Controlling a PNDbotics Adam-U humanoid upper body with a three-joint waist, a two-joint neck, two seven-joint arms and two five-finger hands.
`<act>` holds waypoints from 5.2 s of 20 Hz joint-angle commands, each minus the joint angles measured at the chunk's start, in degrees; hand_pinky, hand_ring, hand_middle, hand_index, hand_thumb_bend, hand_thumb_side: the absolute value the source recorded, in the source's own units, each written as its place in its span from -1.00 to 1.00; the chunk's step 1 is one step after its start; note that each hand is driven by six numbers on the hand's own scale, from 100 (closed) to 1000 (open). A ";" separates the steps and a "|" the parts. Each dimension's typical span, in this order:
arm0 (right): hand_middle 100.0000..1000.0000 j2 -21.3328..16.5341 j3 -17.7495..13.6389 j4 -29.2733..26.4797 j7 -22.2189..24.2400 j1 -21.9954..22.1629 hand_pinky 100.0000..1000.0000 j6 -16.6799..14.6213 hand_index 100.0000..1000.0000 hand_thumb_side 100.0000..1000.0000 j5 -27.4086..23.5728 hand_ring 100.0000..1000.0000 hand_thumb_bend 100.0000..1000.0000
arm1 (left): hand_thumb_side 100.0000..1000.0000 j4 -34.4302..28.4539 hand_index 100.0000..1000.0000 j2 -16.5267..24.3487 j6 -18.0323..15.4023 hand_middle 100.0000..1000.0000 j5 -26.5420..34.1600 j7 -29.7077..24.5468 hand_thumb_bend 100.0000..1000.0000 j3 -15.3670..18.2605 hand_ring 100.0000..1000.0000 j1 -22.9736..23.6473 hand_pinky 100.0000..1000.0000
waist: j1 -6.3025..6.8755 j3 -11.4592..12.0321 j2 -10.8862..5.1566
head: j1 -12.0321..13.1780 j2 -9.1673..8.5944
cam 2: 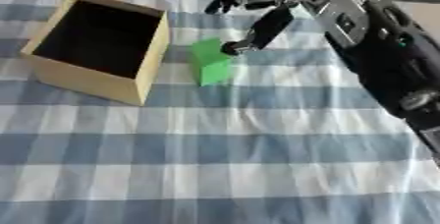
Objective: Pick up objects on the table and place them in the box.
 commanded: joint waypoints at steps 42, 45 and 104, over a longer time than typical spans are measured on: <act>-0.25 3.79 2.18 3.90 -5.29 -0.84 0.53 -0.73 0.03 -0.16 3.15 0.41 -0.54 | 0.77 -0.99 0.35 -0.32 0.25 0.19 0.53 -1.17 -1.00 -0.14 0.11 -1.15 0.35 | -0.82 0.73 0.56 | -0.78 -0.73; -0.37 3.83 2.18 3.97 -6.00 -0.65 0.48 -0.26 -0.07 -0.23 3.80 0.30 -0.91 | 0.77 -0.99 0.35 -0.40 0.34 0.19 0.51 -1.29 -1.00 -0.19 0.11 -1.18 0.35 | -0.84 0.74 0.58 | -0.85 -0.72; -0.54 24.83 -4.24 20.96 -16.61 -19.20 0.27 19.50 -0.20 -0.66 2.81 0.04 -1.00 | 0.77 -0.99 0.34 -1.05 0.58 0.18 2.28 -3.15 -1.00 -1.48 0.11 -3.92 0.36 | -2.92 5.37 0.47 | -5.46 -1.22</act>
